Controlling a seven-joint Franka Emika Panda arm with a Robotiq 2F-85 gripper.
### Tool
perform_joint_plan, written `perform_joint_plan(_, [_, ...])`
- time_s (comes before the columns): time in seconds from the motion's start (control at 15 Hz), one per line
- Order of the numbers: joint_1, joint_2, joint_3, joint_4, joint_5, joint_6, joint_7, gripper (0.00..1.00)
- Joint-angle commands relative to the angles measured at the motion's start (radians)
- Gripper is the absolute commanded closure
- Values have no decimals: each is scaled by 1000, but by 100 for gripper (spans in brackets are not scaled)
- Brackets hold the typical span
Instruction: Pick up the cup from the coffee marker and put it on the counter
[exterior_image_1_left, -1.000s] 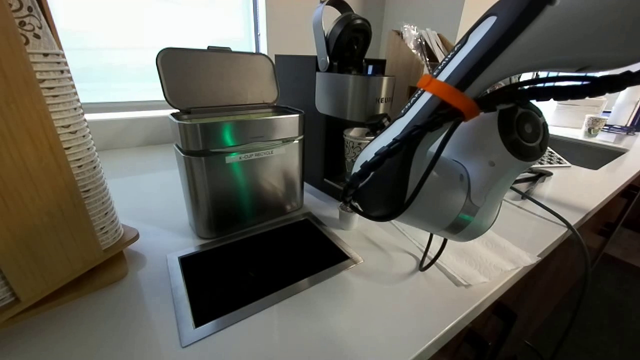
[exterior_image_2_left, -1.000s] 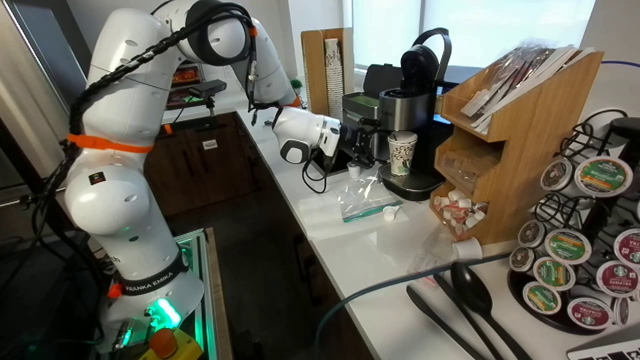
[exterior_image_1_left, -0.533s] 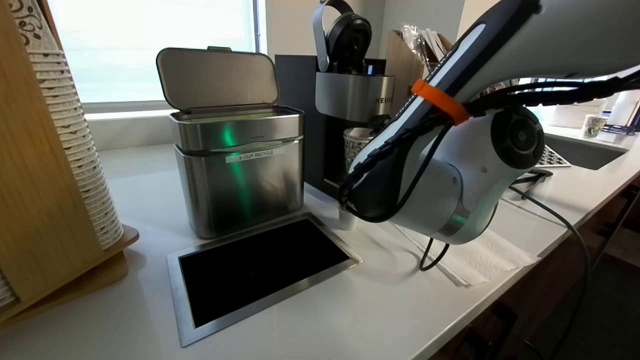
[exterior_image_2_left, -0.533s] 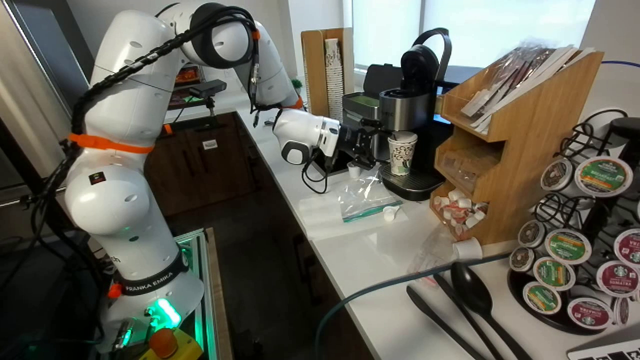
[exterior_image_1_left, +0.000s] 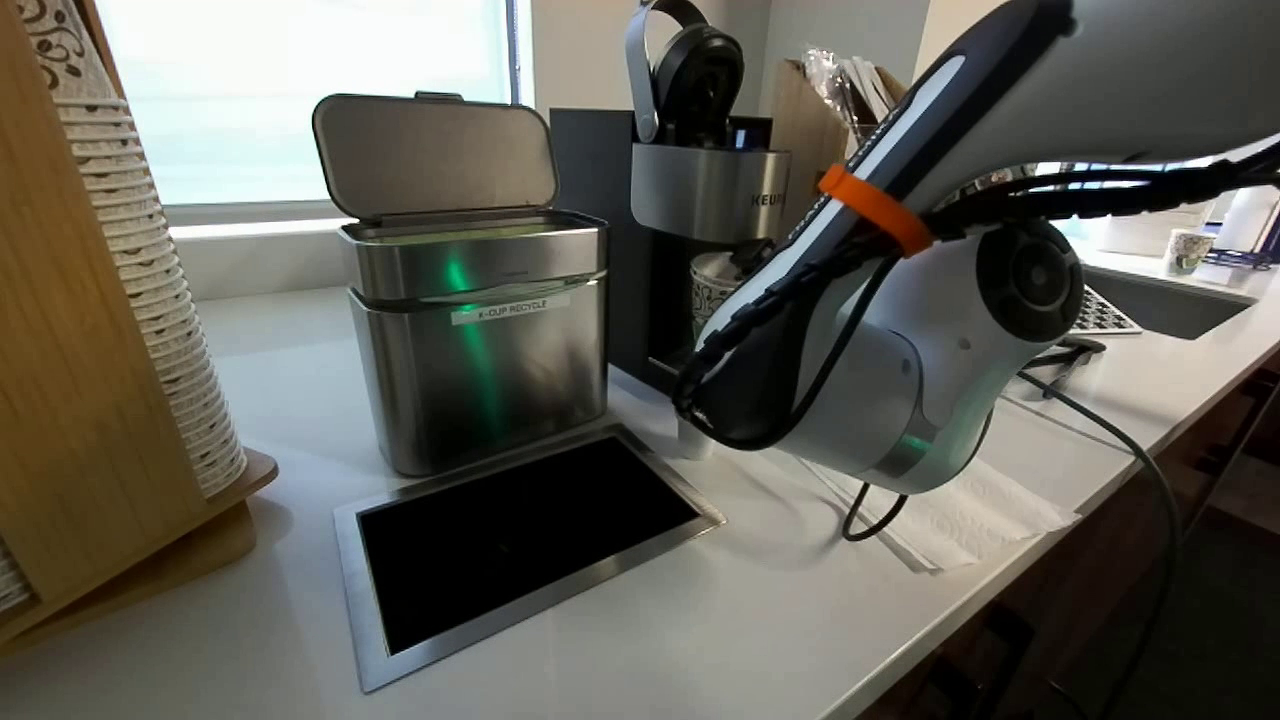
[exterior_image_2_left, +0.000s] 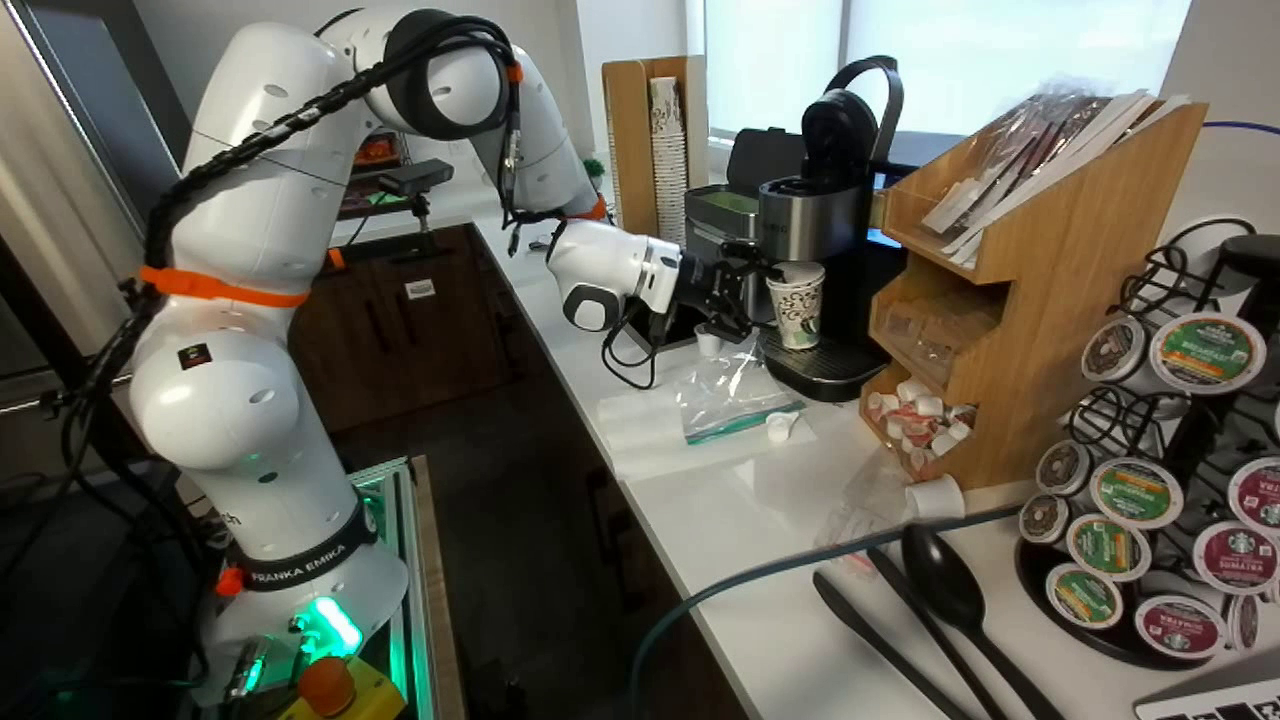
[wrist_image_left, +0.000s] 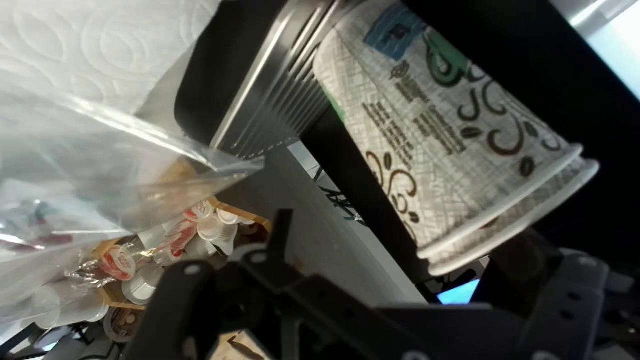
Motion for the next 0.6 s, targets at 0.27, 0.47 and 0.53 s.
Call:
perform_joint_plan(0.27, [-16,37,-6,64,86,-47,-36,42])
perform_joint_plan(0.47, [-13,26,-1,64,107,-43,-35,65])
perform_joint_plan(0.53, [-12,18,2,57,112,-43,-35,73])
